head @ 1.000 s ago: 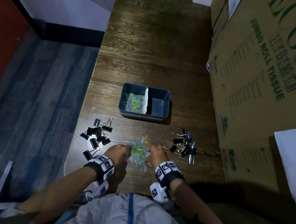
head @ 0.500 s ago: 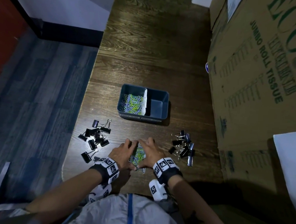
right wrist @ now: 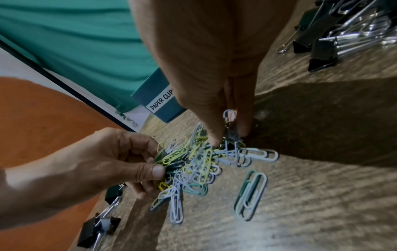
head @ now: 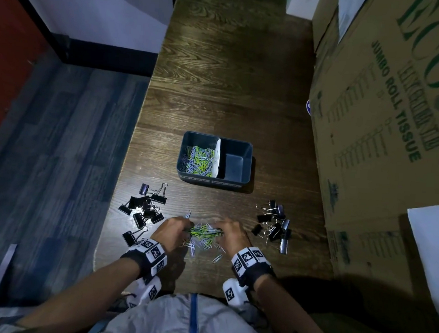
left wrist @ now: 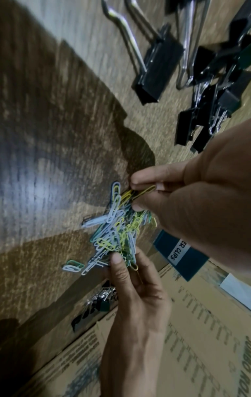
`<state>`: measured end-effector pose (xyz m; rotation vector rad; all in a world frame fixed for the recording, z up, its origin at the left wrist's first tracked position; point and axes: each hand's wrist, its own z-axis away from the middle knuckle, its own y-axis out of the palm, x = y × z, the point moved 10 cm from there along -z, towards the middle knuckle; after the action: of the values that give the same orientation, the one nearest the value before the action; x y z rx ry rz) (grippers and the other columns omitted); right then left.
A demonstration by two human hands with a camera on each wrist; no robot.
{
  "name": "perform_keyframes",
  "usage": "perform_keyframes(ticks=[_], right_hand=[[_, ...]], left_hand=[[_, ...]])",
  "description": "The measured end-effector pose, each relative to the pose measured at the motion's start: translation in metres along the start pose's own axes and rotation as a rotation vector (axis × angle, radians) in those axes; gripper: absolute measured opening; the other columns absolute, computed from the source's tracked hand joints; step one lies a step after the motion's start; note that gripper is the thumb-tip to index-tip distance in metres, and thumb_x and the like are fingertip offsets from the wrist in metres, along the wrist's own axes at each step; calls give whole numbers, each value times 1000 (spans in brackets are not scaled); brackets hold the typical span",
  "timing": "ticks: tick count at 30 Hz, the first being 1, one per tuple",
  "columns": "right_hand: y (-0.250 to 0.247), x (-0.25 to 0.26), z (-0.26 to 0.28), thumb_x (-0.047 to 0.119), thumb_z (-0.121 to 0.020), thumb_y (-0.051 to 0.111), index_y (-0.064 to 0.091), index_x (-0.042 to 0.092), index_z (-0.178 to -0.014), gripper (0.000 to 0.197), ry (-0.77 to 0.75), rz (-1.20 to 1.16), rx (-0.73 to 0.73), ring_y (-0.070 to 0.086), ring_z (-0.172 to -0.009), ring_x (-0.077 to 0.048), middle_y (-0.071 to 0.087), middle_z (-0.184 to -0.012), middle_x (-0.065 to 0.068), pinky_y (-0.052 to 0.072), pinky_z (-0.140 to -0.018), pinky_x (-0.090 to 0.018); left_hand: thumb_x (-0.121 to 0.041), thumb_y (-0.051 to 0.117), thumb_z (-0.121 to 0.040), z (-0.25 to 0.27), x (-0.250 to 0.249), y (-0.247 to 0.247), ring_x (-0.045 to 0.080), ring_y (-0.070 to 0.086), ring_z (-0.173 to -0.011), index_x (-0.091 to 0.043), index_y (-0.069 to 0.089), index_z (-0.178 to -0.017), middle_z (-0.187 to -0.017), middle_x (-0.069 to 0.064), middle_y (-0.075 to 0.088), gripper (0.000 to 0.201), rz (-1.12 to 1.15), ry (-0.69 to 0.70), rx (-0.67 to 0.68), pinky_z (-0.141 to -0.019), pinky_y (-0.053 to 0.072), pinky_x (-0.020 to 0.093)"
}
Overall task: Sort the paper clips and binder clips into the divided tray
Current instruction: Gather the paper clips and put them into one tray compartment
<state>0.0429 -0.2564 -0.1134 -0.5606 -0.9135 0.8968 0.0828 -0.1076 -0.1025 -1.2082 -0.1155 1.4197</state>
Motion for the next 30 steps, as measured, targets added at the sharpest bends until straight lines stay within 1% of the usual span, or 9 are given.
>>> perform_keyframes(ticks=[2, 5, 7, 10, 13, 18, 21, 26, 30], right_hand=[[-2, -3, 1, 9, -87, 70, 68, 31, -121, 40, 28, -6, 12, 65, -110, -20, 64, -132, -1, 54, -97, -34], [-9, -7, 3, 9, -92, 66, 69, 27, -121, 33, 51, -11, 25, 69, -101, -22, 70, -122, -6, 56, -92, -33], [-16, -9, 4, 10, -92, 66, 71, 25, -119, 31, 63, -5, 15, 70, -99, -24, 70, -120, -9, 56, -90, -33], [-25, -9, 2, 9, -89, 70, 74, 23, -113, 28, 75, -21, 0, 72, -91, -20, 71, -118, -9, 58, -85, -29], [-36, -2, 0, 9, -88, 72, 74, 18, -112, 25, 73, -29, 20, 71, -95, -19, 71, -118, -9, 56, -88, -29], [-77, 34, -7, 10, -82, 78, 78, 13, -101, 18, -28, -81, -76, 72, -78, -19, 76, -101, -10, 60, -78, -34], [-113, 63, -11, 10, -82, 79, 78, 10, -99, 17, -109, -112, -147, 71, -87, -19, 76, -102, -8, 57, -83, -29], [-181, 103, -30, 14, -85, 77, 78, 11, -99, 15, -163, -165, -291, 70, -92, -20, 76, -102, -9, 52, -84, -24], [-205, 123, -50, 17, -81, 80, 78, 18, -104, 22, -163, -210, -350, 68, -104, -24, 73, -113, -9, 55, -93, -39]], left_hand=[[3, 66, -82, 0, 2, -3, 10, 61, -76, -11, 68, -106, -97, 4, 68, 28, 26, -8, -12, -60, 42, 7], [-2, 63, -85, 2, -1, -21, 20, 64, -85, -11, 69, -102, -95, 6, 70, 20, 16, -10, -88, -77, 52, 27], [-7, 67, -84, 2, -10, -42, 20, 63, -79, -11, 70, -94, -87, 4, 69, 11, 42, 33, -160, -76, 52, 32], [-6, 72, -82, -1, -30, -84, 13, 59, -66, -10, 70, -89, -78, 2, 67, 8, 73, 107, -264, -66, 52, 26], [-10, 70, -86, -16, -47, -133, 6, 57, -63, -6, 70, -91, -77, 1, 65, 6, 87, 132, -382, -56, 42, 8], [-21, 74, -84, -49, -59, -188, 20, 66, -77, -7, 70, -99, -85, 10, 72, 21, 127, 99, -504, -73, 54, 29], [-26, 76, -81, -53, -53, -191, 20, 66, -86, -11, 67, -111, -98, 8, 71, 34, 124, 72, -535, -77, 55, 35], [-20, 66, -88, -24, -19, -164, 16, 65, -75, -23, 67, -96, -90, -2, 70, 9, 45, -33, -607, -68, 54, 29], [-12, 67, -84, -16, 4, -114, 21, 66, -79, -19, 69, -93, -87, 3, 71, 12, 23, -92, -410, -69, 49, 27]])
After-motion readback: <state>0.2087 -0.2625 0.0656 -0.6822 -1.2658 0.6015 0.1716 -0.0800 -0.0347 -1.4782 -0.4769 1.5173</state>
